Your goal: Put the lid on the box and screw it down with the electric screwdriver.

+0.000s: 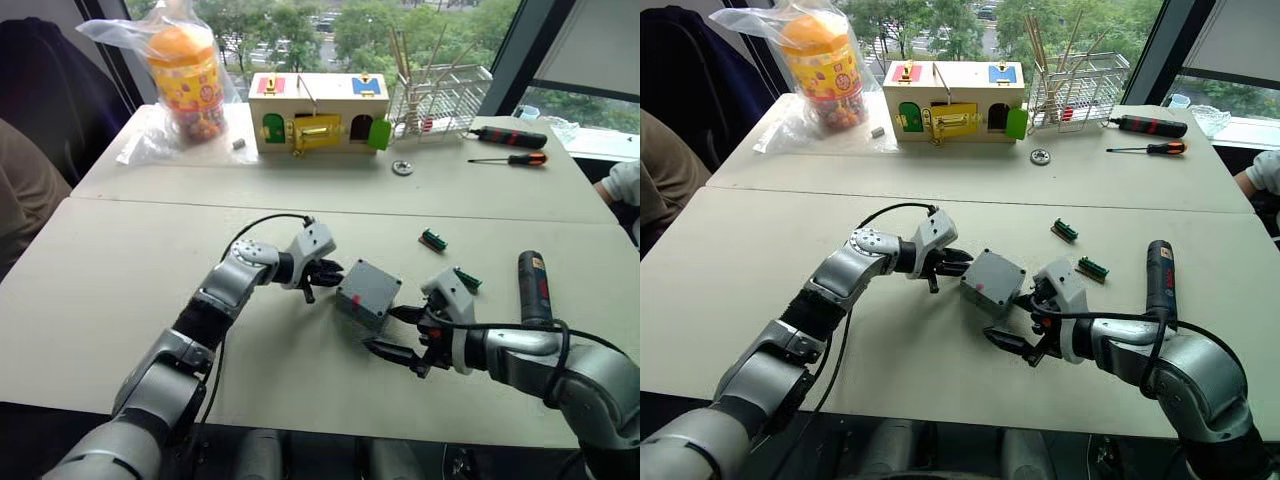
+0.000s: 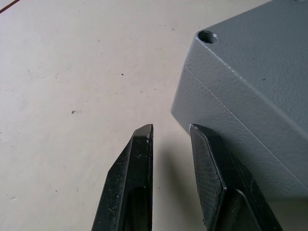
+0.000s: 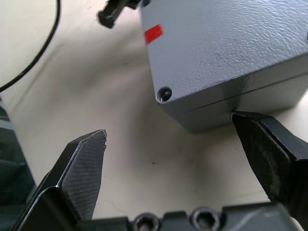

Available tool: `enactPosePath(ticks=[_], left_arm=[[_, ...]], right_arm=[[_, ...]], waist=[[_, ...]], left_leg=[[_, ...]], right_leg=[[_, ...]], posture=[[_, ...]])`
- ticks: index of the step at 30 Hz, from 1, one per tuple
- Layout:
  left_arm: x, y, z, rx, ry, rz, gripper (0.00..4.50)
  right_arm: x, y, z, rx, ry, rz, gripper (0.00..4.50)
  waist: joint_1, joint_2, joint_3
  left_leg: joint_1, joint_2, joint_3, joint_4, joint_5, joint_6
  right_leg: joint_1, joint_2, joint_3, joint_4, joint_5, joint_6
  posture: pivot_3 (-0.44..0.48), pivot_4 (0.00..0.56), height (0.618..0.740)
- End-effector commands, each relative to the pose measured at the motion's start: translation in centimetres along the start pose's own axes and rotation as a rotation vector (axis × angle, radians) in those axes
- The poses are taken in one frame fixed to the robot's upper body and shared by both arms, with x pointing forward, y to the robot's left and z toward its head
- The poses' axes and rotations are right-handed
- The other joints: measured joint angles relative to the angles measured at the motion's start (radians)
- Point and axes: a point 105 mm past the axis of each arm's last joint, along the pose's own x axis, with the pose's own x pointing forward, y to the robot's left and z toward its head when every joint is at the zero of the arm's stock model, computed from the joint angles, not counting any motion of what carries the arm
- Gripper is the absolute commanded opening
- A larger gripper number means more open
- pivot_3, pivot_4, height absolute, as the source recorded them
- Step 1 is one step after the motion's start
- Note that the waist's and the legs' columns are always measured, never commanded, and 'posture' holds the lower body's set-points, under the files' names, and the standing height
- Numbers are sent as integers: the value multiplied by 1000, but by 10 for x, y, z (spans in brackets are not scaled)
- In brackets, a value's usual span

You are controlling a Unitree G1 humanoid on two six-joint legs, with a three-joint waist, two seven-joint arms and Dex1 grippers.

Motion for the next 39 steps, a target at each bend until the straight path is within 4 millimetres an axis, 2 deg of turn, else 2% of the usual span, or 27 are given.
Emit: enactPosePath(ticks=[1,4,8,12,16,22,28,39], left_arm=[[3,12,19,52,-60,56,1196],[-8,22,18,37,-67,92,1196],[-36,18,7,47,-19,77,1196],[-55,7,0,47,27,59,1196],[-68,-25,-9,42,86,-65,1196],[-51,-34,-6,4,44,-62,1196],[-33,-34,0,-6,-3,-62,1196],[-20,-24,1,15,-10,-56,1196]], right_arm=[[-5,8,14,-64,-50,0,4450],[-16,3,15,-109,-65,-52,4450],[-26,-15,22,-182,-70,-110,4450],[-24,-29,22,-230,-52,-124,4450],[-10,-44,19,-297,-38,-108,4450],[1,-45,15,-323,-21,-64,4450],[1,-36,11,-305,-6,-12,4450],[0,-24,8,-265,-12,-8,4450]], waist=[[0,-1,1],[-2,-1,1],[-15,-2,1],[-12,-2,1],[-3,-2,1],[0,-2,1],[-2,-2,1],[-1,-2,1]], left_leg=[[0,0,0,0,0,0],[0,-1,0,0,0,0],[0,-1,1,-1,0,0],[0,0,0,-1,0,-1],[0,1,1,0,0,-1],[0,0,1,2,0,0],[0,-1,0,1,0,-1],[0,-1,1,1,0,0]], right_leg=[[0,0,0,0,0,0],[0,-1,0,0,0,0],[-2,0,1,2,0,0],[-3,0,1,3,0,0],[-3,0,1,3,0,0],[-2,-1,1,4,0,0],[-2,0,1,4,0,0],[-2,-1,1,4,0,0]], posture=[[0,150,708],[0,150,708],[0,150,708],[0,150,708],[0,150,708],[0,150,708],[0,150,708],[0,150,708]])
